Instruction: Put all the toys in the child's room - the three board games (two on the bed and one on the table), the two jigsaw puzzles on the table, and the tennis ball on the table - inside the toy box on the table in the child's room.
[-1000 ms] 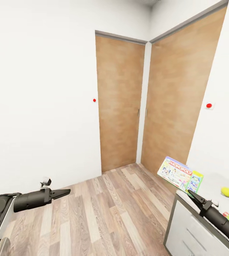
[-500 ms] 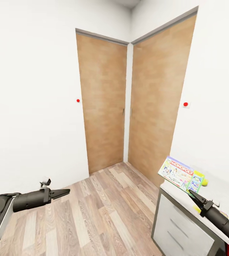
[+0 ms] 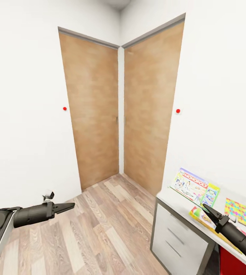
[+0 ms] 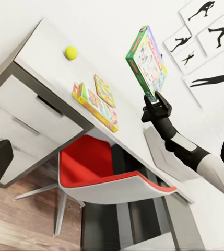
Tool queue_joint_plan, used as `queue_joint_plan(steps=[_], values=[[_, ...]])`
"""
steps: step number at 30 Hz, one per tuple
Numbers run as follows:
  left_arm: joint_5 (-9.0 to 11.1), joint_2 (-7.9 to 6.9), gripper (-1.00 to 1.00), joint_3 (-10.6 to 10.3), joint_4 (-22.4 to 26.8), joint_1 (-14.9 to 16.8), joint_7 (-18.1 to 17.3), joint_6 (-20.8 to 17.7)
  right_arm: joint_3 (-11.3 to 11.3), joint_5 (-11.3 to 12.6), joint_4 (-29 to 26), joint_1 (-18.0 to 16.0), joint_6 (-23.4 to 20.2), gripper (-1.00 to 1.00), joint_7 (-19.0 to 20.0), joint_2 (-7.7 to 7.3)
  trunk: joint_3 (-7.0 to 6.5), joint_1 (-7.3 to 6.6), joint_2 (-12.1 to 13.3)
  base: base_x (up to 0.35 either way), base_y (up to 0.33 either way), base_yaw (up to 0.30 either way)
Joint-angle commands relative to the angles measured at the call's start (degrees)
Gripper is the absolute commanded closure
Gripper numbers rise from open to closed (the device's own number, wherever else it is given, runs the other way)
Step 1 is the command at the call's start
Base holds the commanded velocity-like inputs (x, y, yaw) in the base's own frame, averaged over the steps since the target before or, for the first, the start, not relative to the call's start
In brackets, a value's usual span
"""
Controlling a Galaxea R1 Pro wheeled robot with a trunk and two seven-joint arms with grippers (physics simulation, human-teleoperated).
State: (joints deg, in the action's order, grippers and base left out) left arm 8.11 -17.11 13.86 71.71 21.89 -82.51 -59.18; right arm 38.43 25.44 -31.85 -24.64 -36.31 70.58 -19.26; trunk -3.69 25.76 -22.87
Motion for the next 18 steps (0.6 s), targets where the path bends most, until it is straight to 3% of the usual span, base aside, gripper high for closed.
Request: queue_joint_plan(steps=[1,18], values=[[0.1,-0.02,-1.0,0.1,0.0,0.0,-0.1,-0.6,0.1,0.2,0.0,-0.1,-0.5,1.0,0.1,0.01,0.02,0.02,0.0,0.0,0.0,-0.28],[0.1,0.06,-1.0,-0.1,0.0,0.0,-0.1,-0.6,0.2,0.2,0.0,-0.1,-0.5,1.0,0.1,0.01,0.02,0.02,0.0,0.0,0.0,-0.28]])
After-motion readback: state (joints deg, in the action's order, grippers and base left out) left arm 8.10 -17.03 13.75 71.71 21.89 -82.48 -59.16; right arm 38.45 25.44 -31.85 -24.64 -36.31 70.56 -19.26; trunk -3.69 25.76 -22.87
